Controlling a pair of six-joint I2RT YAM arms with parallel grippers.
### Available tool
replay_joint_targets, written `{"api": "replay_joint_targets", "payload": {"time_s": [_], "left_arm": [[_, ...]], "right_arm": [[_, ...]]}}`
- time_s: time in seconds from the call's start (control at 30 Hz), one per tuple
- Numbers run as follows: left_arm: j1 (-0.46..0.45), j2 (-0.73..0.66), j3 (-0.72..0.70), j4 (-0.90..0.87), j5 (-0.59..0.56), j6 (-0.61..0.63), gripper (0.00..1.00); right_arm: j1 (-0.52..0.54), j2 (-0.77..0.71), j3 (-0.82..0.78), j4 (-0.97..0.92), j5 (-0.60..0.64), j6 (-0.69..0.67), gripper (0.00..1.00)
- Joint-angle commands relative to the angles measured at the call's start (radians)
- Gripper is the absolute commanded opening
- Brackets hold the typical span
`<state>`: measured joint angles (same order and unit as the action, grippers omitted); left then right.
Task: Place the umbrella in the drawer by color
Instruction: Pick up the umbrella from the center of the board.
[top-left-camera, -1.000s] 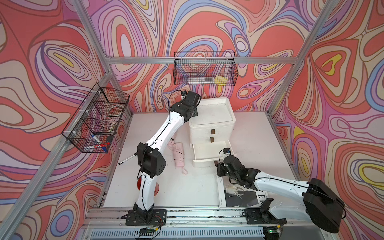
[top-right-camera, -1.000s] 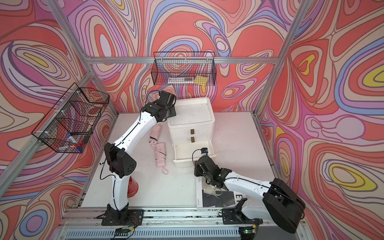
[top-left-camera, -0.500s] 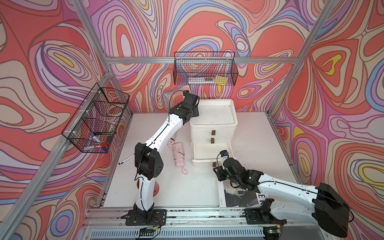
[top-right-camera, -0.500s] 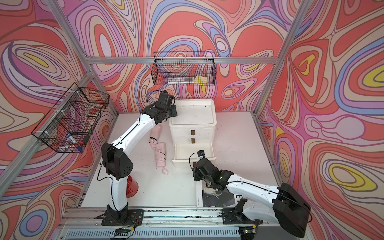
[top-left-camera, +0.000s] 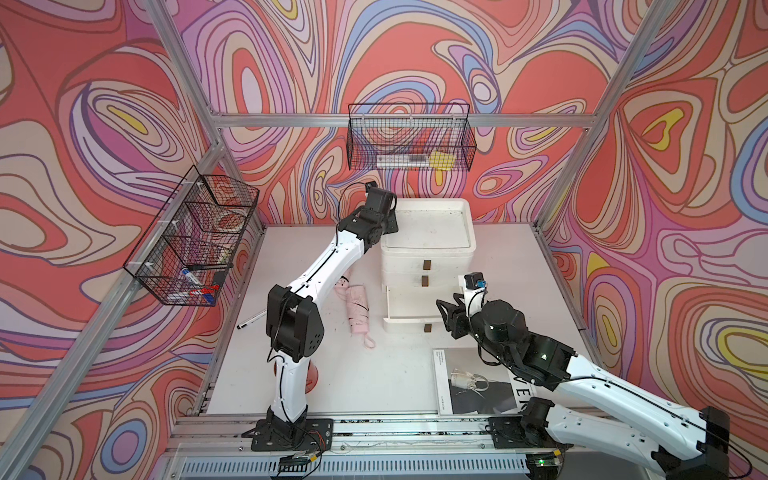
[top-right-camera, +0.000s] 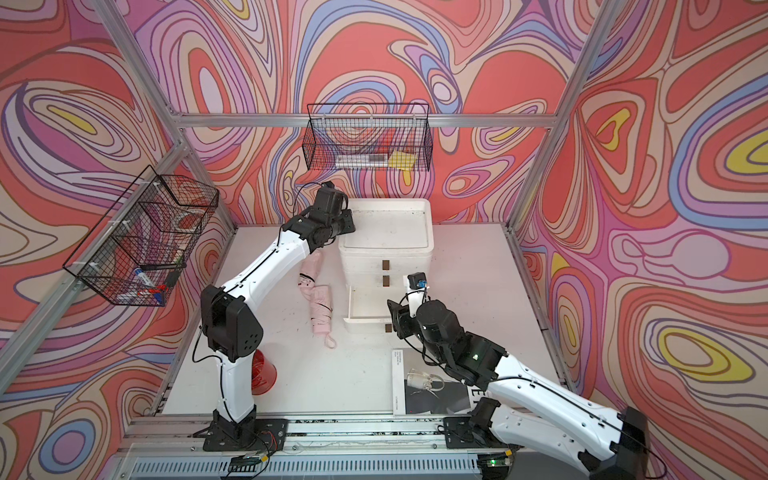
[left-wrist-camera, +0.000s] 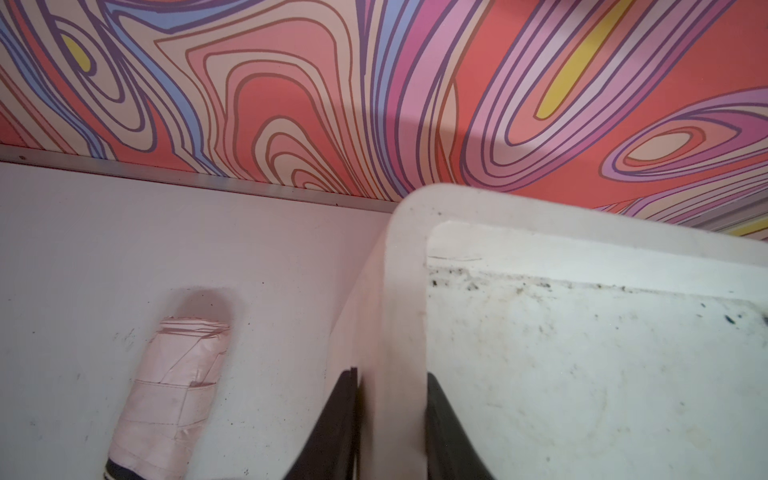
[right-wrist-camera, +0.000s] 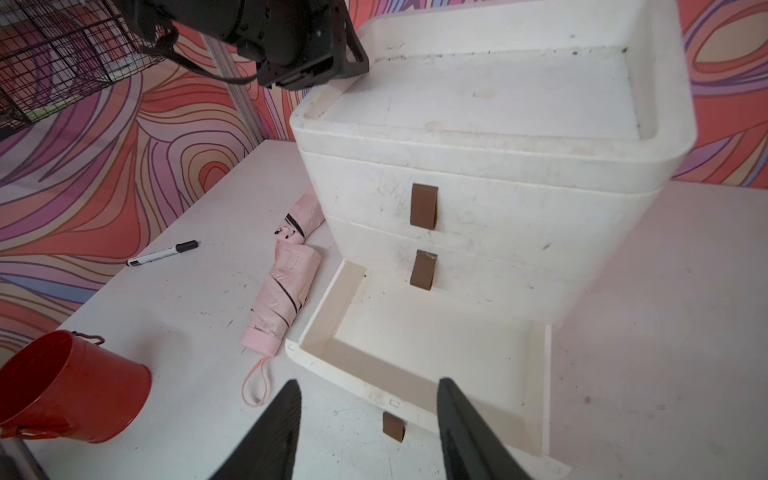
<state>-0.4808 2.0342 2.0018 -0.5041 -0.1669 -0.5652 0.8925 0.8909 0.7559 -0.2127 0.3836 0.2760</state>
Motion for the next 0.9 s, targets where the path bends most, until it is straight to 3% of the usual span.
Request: {"api": "replay_joint_targets", "payload": {"time_s": [0.0,0.1,0.2,0.47,0.57,0.77,0.87], "left_arm": [[-0.051,0.049,-0.067,-0.11,0.233,-0.072,0.33],[-0.055,0.011,-0.067,-0.105,0.243,-0.059,0.39],[-0.055,-0.041,-0.074,-0.123,0.257,-0.061,0.53],[-0.051,-0.287,-0.194,-0.173,0.084,0.006,0.74],[-0.047,-0.427,-0.334,-0.161,-0.024,-0.001,0.74],[-0.047,-0.693,-0.763,-0.091,-0.185,-0.113,0.74],[-0.04,-0.703,-0.896,-0.107,-0.155,-0.156,0.91]], "right_arm": [[0.005,0.004,-0.03,0.11,0.066,-0.111,0.57],[0.006,-0.001,-0.043,0.179,0.042,-0.163,0.59],[0.005,-0.031,-0.078,0.249,0.014,-0.218,0.6],[0.005,-0.155,-0.173,0.302,0.002,-0.256,0.67],[0.005,-0.213,-0.193,0.304,-0.01,-0.251,0.73],[0.005,-0.284,-0.205,0.287,-0.022,-0.227,0.75],[0.005,-0.278,-0.192,0.264,-0.026,-0.218,0.75]]}}
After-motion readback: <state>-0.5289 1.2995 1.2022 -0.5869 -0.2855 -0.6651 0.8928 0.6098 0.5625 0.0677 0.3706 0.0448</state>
